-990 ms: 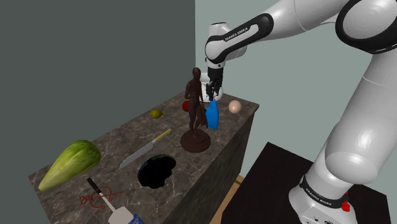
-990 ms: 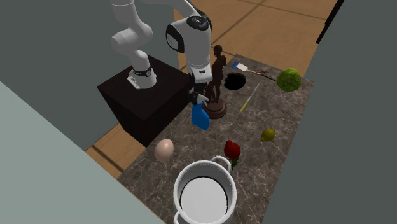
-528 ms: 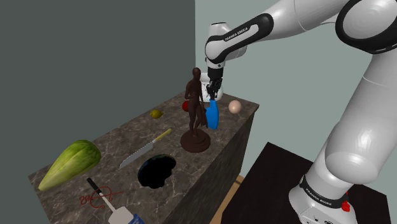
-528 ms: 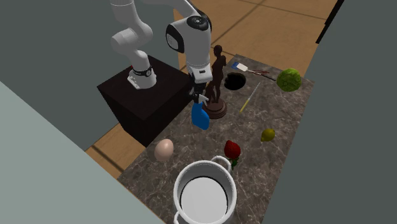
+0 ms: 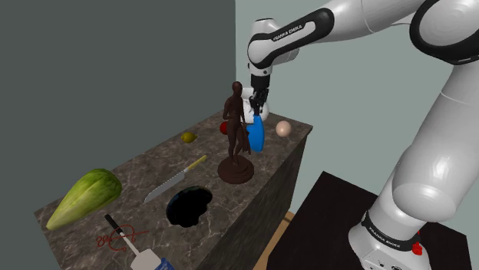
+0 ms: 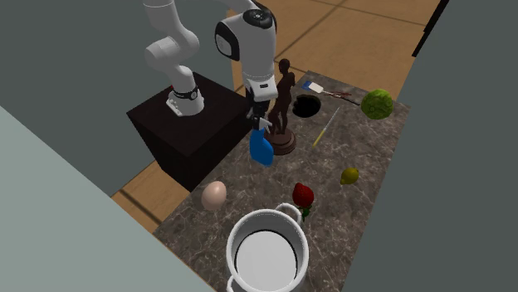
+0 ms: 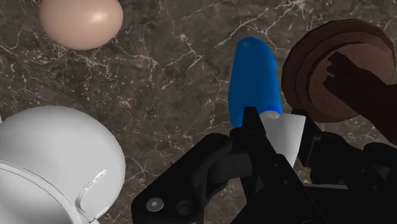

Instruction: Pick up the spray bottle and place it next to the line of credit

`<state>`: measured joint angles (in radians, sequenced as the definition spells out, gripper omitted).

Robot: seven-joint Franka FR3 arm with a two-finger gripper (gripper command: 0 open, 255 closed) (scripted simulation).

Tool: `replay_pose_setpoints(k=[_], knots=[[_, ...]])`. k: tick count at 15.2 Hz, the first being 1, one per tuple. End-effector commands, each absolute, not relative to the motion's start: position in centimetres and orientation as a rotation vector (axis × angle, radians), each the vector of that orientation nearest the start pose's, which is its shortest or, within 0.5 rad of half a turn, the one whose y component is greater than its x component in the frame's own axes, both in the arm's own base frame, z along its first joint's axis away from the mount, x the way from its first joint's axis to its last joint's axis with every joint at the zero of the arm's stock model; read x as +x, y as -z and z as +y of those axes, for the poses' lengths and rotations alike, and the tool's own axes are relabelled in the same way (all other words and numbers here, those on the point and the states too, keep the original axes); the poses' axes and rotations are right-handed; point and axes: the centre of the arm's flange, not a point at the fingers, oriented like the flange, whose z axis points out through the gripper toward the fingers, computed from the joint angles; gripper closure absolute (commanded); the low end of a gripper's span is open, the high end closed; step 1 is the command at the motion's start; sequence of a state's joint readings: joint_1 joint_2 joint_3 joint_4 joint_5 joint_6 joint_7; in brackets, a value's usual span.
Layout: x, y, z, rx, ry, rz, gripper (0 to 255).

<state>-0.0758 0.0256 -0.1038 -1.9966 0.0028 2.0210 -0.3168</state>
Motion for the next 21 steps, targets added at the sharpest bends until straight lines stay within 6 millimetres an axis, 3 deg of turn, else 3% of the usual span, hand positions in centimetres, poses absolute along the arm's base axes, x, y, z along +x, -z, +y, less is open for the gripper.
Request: replay_pose_setpoints(k=[1, 21], knots=[[55.1, -45.8, -9.9, -3.134, -0.002, -0.213, 255], [55.1, -56.4, -9.9, -3.134, -0.002, -0.213, 255]])
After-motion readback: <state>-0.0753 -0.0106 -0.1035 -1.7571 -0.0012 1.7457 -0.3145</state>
